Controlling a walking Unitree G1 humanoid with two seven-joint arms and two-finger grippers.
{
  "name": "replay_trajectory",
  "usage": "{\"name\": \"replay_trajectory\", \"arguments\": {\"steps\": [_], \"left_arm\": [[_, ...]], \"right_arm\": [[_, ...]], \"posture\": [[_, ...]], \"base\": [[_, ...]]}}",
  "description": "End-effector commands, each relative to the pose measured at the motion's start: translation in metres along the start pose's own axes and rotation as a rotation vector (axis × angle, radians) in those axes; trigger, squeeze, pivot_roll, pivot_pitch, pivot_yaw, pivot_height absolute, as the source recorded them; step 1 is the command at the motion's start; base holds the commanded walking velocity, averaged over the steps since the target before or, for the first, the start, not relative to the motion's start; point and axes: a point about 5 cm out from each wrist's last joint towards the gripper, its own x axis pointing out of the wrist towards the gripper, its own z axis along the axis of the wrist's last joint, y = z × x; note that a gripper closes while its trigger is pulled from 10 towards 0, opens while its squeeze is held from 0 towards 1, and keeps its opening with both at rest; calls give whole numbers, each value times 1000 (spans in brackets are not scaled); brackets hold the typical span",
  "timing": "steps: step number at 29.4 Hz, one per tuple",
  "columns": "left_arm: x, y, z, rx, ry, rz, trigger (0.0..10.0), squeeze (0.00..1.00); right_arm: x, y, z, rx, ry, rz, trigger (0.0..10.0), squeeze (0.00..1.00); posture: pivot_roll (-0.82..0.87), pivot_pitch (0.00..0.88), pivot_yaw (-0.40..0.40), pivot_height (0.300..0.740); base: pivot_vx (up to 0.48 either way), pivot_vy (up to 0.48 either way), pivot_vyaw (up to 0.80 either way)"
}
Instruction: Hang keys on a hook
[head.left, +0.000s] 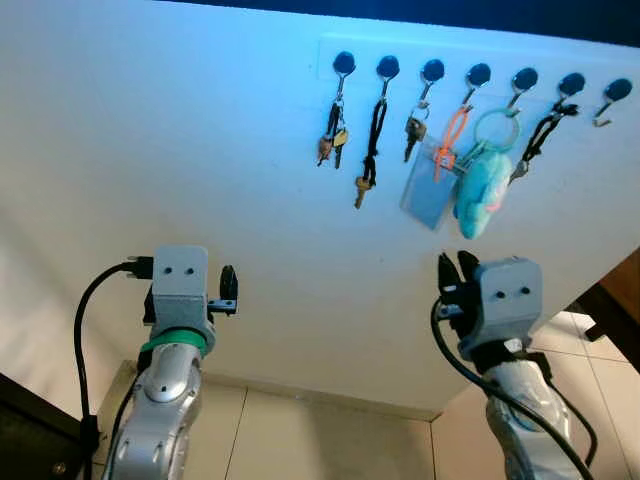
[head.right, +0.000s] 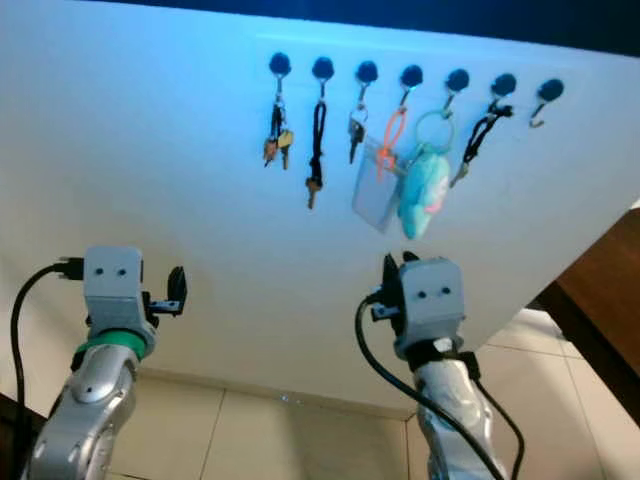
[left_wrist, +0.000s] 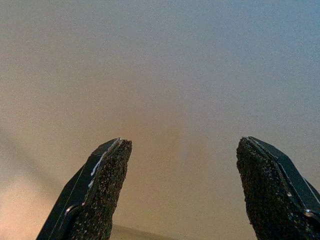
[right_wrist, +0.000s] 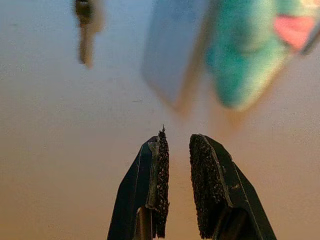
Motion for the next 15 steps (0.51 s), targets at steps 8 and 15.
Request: {"name": "replay_trajectory", "arguments": {"steps": [8, 15], "left_arm": [[-2, 4, 3, 19, -37, 51, 10000, 0], [0, 1, 8, 20, -71, 33, 10000, 0]], "right_arm": [[0, 18, -14, 166, 97, 69, 10000, 0], [2, 22, -14, 198, 84, 85, 10000, 0]], "posture": [[-207, 43, 33, 740], [-199, 42, 46, 740]], "base": [[-84, 0, 0], [-394, 0, 0]]}}
